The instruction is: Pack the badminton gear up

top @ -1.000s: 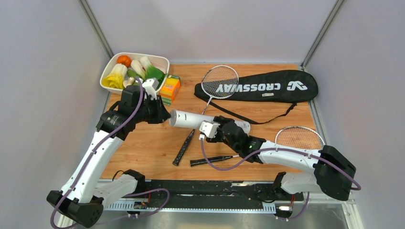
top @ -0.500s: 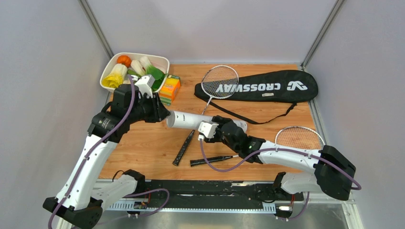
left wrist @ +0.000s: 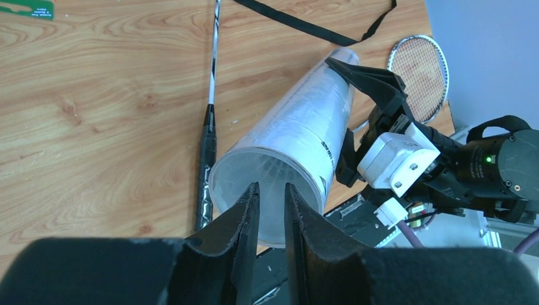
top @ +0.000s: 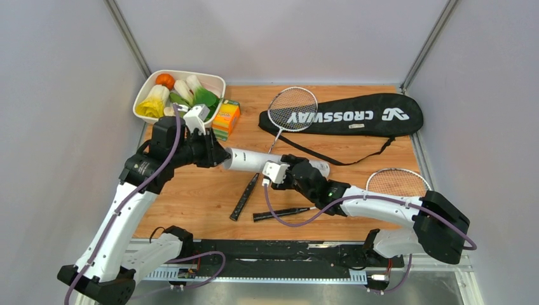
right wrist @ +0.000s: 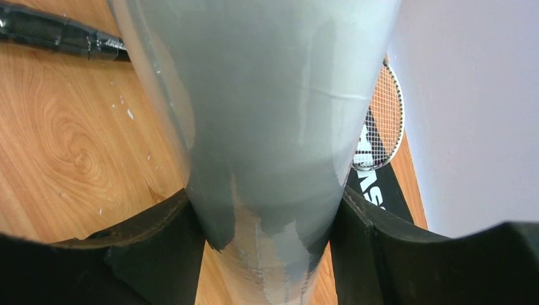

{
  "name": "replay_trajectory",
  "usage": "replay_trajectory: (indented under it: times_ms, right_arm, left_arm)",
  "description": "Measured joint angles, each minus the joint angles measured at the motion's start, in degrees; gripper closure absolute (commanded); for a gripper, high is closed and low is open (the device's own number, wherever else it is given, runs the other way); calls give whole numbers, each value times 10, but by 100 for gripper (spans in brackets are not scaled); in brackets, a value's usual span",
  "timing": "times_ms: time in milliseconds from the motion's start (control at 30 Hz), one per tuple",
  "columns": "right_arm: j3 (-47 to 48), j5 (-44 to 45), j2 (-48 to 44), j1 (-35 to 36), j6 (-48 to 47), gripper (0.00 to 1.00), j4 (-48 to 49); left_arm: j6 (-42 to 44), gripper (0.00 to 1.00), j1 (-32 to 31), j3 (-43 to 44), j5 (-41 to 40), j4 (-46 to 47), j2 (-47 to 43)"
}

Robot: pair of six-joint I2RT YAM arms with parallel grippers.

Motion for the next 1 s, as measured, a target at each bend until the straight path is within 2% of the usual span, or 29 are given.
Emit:
replay_trajectory:
  times_ms: [400, 800, 1000]
  right_arm:
    - [1, 12, 2, -1, -11, 41, -39]
    - [-8, -22, -26, 2, -20, 41, 15]
    - [-8, -35, -27, 4, -17, 42, 31]
  left_arm:
    - [-2, 72, 3, -39, -4, 29, 20]
    - [15, 71, 0, 52, -28, -41, 18]
    - [12, 75, 0, 37, -13, -31, -5]
